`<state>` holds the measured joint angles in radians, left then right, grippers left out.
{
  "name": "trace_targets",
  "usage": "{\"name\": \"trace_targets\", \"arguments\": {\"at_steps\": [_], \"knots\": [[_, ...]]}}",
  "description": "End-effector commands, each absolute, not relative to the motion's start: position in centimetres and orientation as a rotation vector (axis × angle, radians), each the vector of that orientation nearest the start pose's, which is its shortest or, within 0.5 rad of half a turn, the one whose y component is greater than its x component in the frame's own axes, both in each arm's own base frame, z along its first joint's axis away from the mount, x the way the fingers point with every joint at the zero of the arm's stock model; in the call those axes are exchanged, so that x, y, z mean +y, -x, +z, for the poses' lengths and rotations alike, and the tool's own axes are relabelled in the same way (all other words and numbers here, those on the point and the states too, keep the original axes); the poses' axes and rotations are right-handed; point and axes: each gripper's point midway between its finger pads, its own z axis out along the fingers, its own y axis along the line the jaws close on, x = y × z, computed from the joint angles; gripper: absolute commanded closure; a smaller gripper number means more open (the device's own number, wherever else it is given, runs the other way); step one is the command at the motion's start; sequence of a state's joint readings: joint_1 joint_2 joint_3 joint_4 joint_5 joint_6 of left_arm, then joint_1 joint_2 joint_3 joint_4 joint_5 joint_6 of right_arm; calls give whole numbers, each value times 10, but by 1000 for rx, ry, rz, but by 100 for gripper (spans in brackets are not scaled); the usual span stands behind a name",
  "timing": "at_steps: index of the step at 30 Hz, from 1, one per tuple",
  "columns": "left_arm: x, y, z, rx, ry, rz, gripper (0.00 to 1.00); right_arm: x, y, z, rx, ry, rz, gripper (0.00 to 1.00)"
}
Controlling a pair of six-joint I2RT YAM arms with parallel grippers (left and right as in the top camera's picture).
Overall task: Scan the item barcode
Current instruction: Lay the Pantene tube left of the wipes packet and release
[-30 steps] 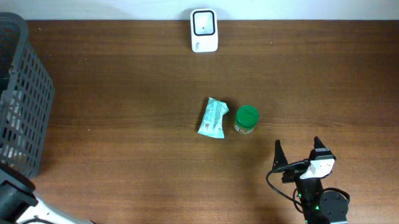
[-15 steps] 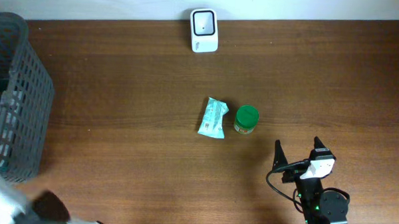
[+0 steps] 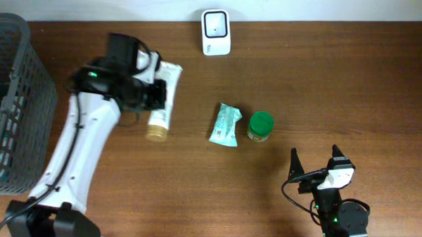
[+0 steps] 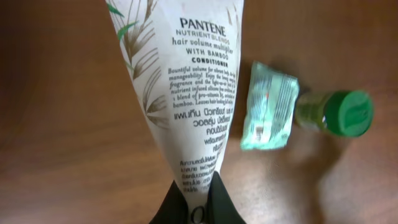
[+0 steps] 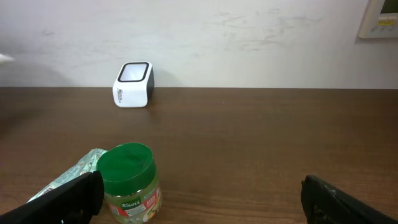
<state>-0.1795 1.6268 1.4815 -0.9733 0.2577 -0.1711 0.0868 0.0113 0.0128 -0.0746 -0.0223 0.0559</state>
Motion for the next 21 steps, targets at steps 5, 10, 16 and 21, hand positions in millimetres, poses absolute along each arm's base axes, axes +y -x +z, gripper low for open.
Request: {"name": "trace_targets", "arguments": {"at_steps": [5, 10, 16, 21], "knots": [[-151, -367, 101, 2669, 193, -597, 100, 24, -245, 157, 1647, 34, 126, 2], [-172, -372, 68, 2652, 165, -637, 100, 24, -245, 157, 1647, 34, 126, 2], [-184, -375, 42, 2671, 127, -559, 99, 24, -245, 157, 1647, 34, 126, 2], [-184, -381, 55, 2630, 26, -546, 38, 24, -245, 157, 1647, 34, 126, 2]]}}
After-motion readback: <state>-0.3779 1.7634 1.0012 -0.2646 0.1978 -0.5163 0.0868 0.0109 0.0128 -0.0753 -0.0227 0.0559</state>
